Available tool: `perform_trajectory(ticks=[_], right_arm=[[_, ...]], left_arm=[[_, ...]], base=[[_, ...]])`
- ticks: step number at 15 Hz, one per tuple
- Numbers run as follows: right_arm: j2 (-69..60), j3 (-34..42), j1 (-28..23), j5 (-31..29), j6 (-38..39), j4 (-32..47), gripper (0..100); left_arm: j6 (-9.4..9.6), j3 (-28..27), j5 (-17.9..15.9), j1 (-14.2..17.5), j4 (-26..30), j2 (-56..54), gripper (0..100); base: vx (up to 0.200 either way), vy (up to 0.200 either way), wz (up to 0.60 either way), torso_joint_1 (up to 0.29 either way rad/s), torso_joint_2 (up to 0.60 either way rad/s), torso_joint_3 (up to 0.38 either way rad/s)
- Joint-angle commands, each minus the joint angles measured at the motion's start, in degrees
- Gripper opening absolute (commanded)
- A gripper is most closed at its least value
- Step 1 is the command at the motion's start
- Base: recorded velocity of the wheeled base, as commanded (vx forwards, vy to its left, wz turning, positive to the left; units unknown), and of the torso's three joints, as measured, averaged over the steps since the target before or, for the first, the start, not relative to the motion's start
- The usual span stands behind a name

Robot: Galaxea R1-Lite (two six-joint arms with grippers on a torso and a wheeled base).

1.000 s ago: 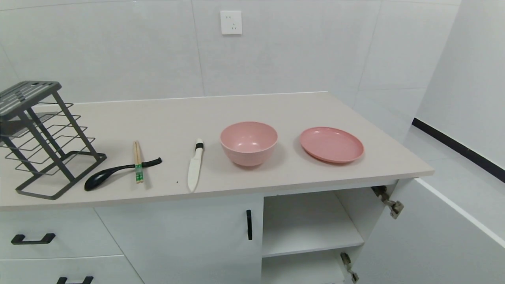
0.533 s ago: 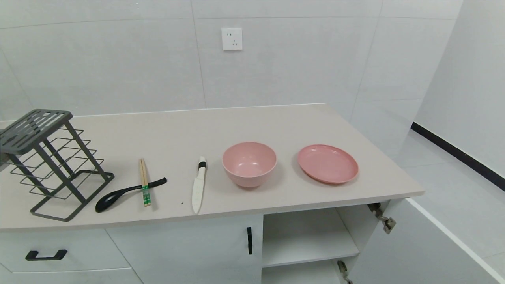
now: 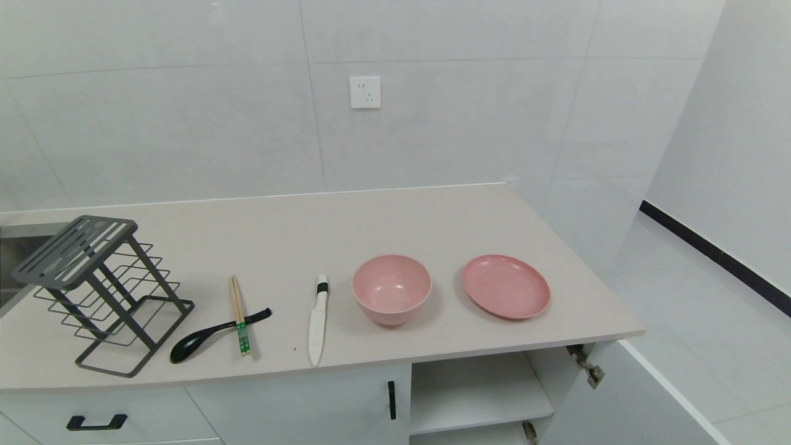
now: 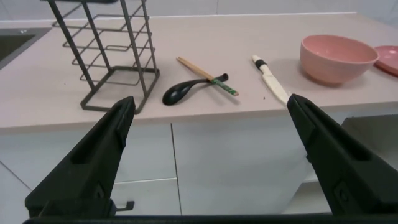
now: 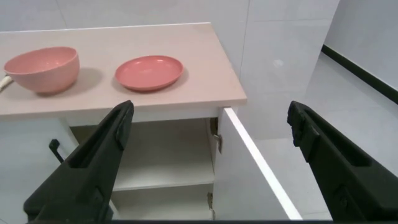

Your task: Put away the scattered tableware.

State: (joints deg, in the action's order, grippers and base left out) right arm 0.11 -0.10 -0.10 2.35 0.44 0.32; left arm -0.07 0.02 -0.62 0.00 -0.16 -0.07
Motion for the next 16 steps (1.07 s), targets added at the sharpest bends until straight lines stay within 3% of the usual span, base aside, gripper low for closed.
perform_trajectory(ticks=[1,4,16], right_arm=[[-0.02,0.01,0.01,0.11,0.00,-0.05,100],[-0.02,0.01,0.01,0.02,0.00,-0.05,100],[-0.02,0.01,0.01,0.02,0.00,-0.05,100]], left_arm=[[-0.01,-0.02,0.01,0.00,-0.02,0.07,100],[0.16,-0.02,-0.08,0.00,0.07,0.07,100],[0.60,-0.02,-0.26,0.00,0.07,0.07,100]], base=[[0.000,0.000,0.00,0.315,-0.61,-0.300],[0.200,0.000,0.00,0.167,-0.35,-0.163],[0.017,0.000,0.00,0.009,0.00,-0.005]])
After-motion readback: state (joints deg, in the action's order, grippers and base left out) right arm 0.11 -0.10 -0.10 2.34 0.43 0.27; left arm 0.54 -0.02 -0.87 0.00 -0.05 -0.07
